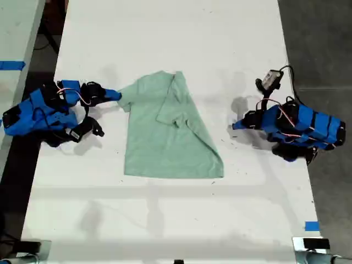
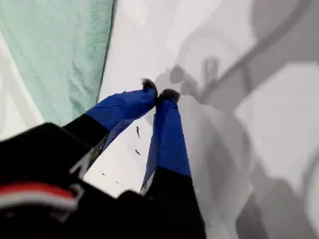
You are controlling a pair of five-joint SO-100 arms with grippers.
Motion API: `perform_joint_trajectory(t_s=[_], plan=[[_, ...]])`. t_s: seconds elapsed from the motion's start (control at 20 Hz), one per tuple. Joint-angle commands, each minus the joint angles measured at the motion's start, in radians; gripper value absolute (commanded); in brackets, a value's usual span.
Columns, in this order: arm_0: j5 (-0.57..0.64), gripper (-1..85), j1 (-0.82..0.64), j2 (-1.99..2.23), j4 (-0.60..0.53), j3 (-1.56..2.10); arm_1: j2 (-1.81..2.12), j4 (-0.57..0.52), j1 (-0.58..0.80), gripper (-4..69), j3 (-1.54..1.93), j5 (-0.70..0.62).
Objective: Fold t shirt
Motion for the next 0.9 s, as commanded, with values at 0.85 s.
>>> perform_joint_trajectory(t_s=[0.85], plan=[[0.342, 12.7, -0.319, -1.089, 0.092, -0.821, 0.011, -0.008, -0.015, -0.8, 0.055, 0.032]])
